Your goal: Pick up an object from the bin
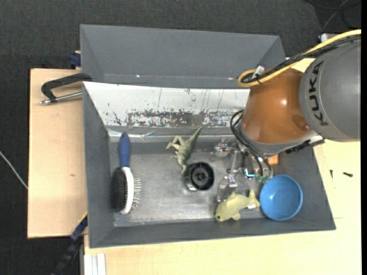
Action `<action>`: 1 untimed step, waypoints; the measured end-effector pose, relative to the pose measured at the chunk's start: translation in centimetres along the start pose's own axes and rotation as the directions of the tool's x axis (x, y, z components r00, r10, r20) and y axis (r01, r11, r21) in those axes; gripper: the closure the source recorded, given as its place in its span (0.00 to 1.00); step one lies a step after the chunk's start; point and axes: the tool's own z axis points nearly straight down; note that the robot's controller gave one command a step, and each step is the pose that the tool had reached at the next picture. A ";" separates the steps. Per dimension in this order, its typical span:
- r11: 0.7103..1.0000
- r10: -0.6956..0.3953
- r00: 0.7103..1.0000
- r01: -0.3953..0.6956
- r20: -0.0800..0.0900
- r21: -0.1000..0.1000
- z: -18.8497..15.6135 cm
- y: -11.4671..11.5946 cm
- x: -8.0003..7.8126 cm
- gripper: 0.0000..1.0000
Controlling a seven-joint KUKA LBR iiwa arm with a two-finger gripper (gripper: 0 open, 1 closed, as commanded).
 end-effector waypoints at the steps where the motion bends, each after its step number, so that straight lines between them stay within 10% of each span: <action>1: 0.994 0.110 0.994 -0.110 0.012 -0.003 7.1 2.9 -1.4 0.00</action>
Offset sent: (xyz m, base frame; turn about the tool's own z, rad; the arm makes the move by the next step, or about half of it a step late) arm 0.0111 0.0269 -0.0712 0.1118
